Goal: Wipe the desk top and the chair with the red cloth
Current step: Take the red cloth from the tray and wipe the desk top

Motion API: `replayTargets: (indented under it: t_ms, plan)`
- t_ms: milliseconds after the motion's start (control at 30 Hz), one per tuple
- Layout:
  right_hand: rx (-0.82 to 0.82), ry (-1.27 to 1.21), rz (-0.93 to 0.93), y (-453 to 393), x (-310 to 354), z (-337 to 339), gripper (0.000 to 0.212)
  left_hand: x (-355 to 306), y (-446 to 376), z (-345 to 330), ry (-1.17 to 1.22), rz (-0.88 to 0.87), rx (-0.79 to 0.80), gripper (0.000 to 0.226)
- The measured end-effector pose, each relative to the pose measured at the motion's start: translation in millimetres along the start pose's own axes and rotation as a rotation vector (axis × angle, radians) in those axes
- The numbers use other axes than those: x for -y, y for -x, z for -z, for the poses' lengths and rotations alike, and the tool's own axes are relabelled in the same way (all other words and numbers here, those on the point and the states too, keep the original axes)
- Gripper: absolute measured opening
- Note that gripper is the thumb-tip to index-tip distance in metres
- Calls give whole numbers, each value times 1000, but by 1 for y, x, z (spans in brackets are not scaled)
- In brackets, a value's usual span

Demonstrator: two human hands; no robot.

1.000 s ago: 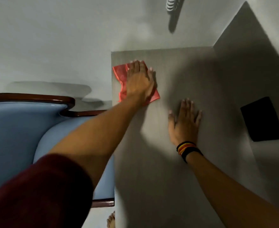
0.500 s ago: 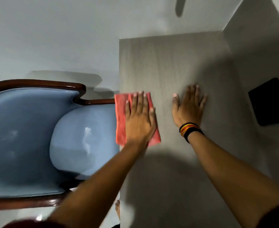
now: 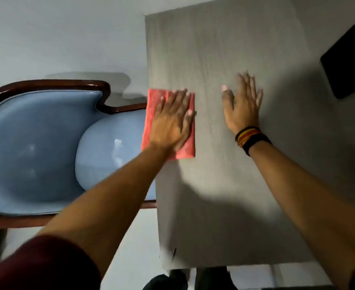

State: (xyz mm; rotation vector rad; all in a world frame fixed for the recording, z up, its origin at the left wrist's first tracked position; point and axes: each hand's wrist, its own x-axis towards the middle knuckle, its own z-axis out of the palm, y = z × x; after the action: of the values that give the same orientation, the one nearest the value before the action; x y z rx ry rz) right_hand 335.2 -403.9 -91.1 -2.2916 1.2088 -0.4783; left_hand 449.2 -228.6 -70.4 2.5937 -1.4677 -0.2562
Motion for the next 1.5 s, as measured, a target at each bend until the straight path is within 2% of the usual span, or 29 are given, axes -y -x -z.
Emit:
replayTargets:
  t_ms: [100,200,367,433,600,700,767,867,933,1067,1200,1267,1367,1433,1500]
  plan:
    - [-98,-80,-71,68,-21,19,59,-3,-10,1,29,138,-38,62]
    - [-144,12,-139,124,-46,41,59,-18,43,-10,9,196,-36,68]
    - [-109,121,-184,187,-53,48,61,-67,216,-40,7,82,-15,72]
    - [-94,210,-187,200,-53,44,62,-73,255,-48,-4,23,6,73]
    - [-123,259,-168,195,-53,39,64,-50,199,-40,-31,-134,40,70]
    - [-126,266,-163,196,-57,37,67,-32,154,-34,-42,-157,29,68]
    - [-131,278,-172,195,-56,39,67,-34,162,-38,-39,-117,1,70]
    - [-128,265,-175,196,-51,40,66,-49,226,-49,-54,-76,-46,73]
    - [-129,257,-172,195,-51,42,67,-51,245,-51,-38,-86,-22,73]
    - [-144,274,-164,193,-56,35,70,-47,193,-45,-42,-85,-1,71]
    - [-146,278,-155,193,-58,35,71,-50,136,-43,6,80,-41,69]
    - [-127,263,-160,193,-56,38,68,-57,151,-46,40,180,-70,69]
    - [-88,206,-145,201,-43,49,57,-73,211,-56,58,178,-107,70]
    - [-44,157,-73,221,-22,56,48,-78,243,-54,81,149,-84,70]
    - [33,90,24,252,10,53,41,-76,259,-49,227,267,-89,75]
